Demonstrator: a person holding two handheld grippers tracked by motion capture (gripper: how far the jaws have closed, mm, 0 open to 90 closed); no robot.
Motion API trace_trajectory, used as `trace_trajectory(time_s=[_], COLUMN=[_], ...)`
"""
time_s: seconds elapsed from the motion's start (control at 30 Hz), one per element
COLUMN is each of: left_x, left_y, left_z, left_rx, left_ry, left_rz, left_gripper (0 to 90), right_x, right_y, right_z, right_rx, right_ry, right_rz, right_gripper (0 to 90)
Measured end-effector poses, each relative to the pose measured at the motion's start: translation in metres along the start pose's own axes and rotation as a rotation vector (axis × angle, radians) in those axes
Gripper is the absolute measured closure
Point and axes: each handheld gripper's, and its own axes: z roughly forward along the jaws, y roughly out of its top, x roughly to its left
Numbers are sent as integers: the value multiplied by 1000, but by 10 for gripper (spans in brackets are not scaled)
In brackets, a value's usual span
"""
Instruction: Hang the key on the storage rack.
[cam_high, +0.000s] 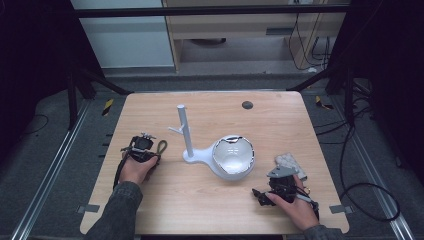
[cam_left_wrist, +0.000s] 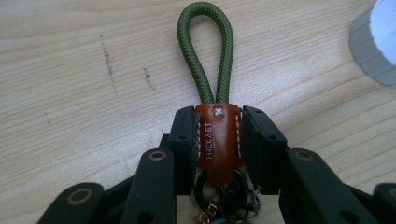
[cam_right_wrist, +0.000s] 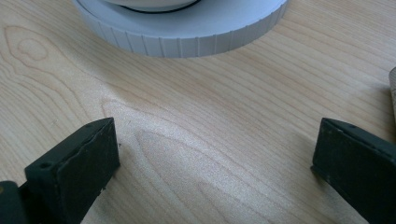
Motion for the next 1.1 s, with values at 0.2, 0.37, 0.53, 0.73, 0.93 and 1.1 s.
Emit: trace_trajectory(time_s=[0.2, 0.37, 0.53, 0.73, 0.93, 1.1], left_x=[1, -2, -9, -19, -30, -43], left_y=[-10, -21, -32, -37, -46, -54], left_z=[-27, -46, -66, -87, -107, -117], left_rx=[-123, -232, -329, -405, -472, -497], left_ry=[-7, -28, -48, -73, -97, -116], left_rz=[16, 28, 40, 51, 63, 88], left_gripper=[660, 661, 661, 662, 662, 662], right_x=[0, 0, -2, -5, -5, -5], right_y=[0, 0, 1, 2, 2, 2], right_z=[0, 0, 1, 3, 3, 3], right_rx=[-2, -2, -2, -4, -4, -3], right_ry=[4, 5, 1, -5, -4, -5], right_rz=[-3, -3, -4, -1, 0, -2], right_gripper=[2, 2, 2, 2, 2, 2])
